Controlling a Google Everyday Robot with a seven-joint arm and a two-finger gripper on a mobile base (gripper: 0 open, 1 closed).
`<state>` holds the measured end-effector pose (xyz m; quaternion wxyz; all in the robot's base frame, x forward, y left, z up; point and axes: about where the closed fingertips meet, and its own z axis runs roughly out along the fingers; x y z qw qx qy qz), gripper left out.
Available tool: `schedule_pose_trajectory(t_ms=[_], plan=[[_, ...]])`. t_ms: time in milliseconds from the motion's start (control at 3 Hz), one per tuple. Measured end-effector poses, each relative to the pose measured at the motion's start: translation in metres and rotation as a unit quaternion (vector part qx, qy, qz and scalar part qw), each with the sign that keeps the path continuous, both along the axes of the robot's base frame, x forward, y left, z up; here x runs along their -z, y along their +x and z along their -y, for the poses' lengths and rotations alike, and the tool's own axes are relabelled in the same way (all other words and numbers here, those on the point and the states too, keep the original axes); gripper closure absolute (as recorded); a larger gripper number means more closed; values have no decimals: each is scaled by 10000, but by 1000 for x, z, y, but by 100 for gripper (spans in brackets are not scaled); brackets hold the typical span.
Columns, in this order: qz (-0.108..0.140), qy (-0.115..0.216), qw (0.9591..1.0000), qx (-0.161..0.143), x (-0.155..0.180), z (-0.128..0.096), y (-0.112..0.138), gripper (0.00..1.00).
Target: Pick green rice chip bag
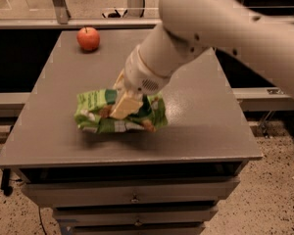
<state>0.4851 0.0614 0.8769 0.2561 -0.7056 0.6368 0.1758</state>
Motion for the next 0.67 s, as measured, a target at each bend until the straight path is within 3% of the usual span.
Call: schedule_pose_trajectory(t_ms=[333,667], plan=[[337,204,9991,164,-70,17,28,100],[706,437,9963,233,-115,19,39,100]])
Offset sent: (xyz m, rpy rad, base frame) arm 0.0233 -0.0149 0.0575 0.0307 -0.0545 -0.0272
